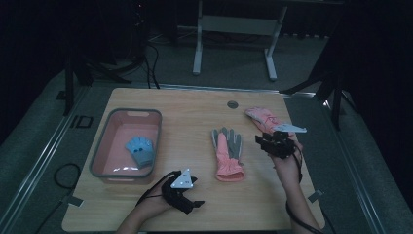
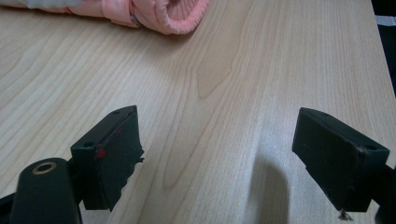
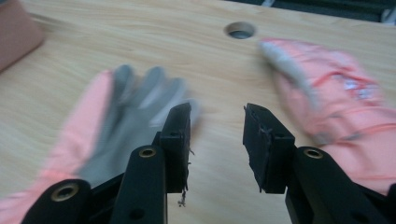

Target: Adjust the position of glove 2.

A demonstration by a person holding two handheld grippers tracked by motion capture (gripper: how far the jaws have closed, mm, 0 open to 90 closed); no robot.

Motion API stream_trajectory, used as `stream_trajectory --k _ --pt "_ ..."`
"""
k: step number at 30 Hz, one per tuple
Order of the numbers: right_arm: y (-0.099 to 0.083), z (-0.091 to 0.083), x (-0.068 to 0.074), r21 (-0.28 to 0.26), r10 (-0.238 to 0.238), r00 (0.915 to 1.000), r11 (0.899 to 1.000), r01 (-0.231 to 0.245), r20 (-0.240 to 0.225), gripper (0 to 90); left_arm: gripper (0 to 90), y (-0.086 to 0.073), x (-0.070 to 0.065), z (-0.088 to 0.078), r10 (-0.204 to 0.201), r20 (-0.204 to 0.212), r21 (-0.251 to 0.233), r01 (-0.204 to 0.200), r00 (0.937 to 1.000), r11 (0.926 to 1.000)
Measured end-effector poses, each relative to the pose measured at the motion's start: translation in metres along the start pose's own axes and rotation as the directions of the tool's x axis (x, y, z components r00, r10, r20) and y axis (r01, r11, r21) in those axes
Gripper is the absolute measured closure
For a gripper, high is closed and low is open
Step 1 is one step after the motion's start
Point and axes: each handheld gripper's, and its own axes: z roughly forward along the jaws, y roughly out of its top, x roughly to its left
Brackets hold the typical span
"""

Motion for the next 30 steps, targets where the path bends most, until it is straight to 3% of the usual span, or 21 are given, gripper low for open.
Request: stream_trajectory --k 2,4,8,12,13,21,24,26,27,30 --pt "0.001 0.0 -0.017 0.007 -0.005 0.9997 1.0 0.005 0.022 60.8 15.7 0.0 0.0 0.0 -0.001 0.002 -0.001 0.001 1.0 1.0" --pt "0.003 -0.002 -0.033 -0.005 -0.033 0.9993 0.999 0.034 0.018 59.9 15.7 0.0 0.0 0.0 -0.001 0.003 0.0 0.001 1.0 1.0" --pt "0.009 -0.001 -0.062 -0.023 -0.038 0.999 0.999 0.038 0.023 60.0 15.7 0.0 0.001 0.0 -0.003 0.003 -0.002 0.003 1.0 1.0" --pt "0.015 0.006 -0.078 -0.014 -0.042 0.9989 0.999 0.042 0.021 60.0 15.7 0.0 0.0 0.0 -0.001 0.001 0.001 0.001 1.0 1.0" --pt "0.02 0.017 -0.088 0.011 -0.048 0.9986 0.999 0.048 0.019 59.6 15.7 0.0 0.0 0.0 -0.001 0.001 0.001 0.001 1.0 1.0" --pt "0.03 0.057 -0.11 0.085 -0.073 0.997 0.994 0.075 -0.023 57.9 15.7 0.0 0.001 0.0 -0.011 -0.005 -0.006 0.011 0.9999 0.9999" --pt "0.028 0.067 -0.113 0.11 -0.056 0.9971 0.992 0.061 -0.051 57.5 15.7 0.0 0.0 0.0 -0.011 -0.004 -0.005 0.011 0.9999 0.9999" --pt "0.019 0.083 -0.115 0.169 -0.056 0.9973 0.984 0.063 -0.047 59.6 15.7 0.0 0.0 -0.001 -0.013 -0.006 -0.007 0.013 0.9999 0.9999" --pt "0.016 0.087 -0.114 0.187 -0.082 0.9962 0.979 0.086 -0.031 60.6 15.7 -0.001 0.0 -0.001 -0.015 -0.007 -0.008 0.015 0.9999 0.9999" --pt "0.012 0.091 -0.114 0.181 -0.074 0.9969 0.98 0.078 -0.027 64.8 15.7 -0.001 0.001 -0.002 -0.024 -0.008 -0.02 0.024 0.9997 0.9995"
